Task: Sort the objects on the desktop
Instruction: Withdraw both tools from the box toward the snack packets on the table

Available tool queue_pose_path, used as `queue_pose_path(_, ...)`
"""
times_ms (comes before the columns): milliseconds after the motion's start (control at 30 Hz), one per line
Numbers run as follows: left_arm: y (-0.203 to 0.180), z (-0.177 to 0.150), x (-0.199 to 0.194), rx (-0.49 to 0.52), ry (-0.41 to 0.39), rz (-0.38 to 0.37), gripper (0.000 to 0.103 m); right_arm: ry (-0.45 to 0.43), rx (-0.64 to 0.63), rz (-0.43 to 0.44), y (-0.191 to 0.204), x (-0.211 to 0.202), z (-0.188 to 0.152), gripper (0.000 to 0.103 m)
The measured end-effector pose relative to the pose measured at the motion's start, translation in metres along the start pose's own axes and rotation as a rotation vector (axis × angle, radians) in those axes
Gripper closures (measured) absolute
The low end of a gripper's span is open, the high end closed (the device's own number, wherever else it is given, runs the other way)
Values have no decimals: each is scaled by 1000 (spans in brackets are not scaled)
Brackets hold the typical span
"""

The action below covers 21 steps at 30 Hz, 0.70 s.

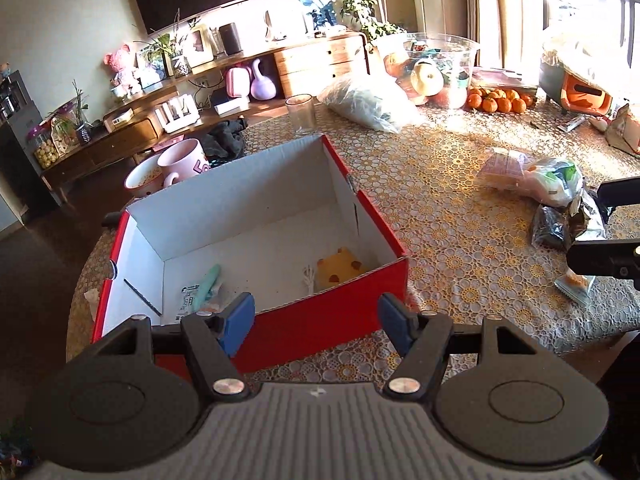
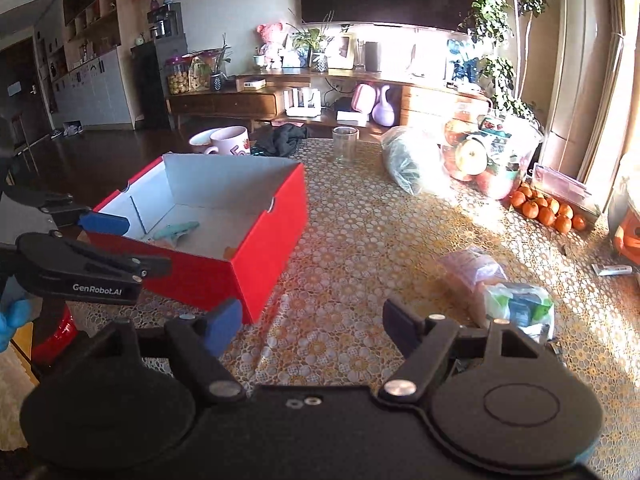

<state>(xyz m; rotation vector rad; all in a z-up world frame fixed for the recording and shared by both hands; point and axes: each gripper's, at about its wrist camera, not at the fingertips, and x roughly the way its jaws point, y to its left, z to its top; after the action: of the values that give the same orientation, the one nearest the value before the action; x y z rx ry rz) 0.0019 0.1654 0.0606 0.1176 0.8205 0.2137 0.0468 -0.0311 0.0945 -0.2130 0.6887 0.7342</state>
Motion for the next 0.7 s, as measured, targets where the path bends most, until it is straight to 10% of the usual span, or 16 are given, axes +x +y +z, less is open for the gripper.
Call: queue_pose_path(700, -79, 7, -8, 60, -49, -136, 27, -15, 119, -176, -79, -45, -57, 24)
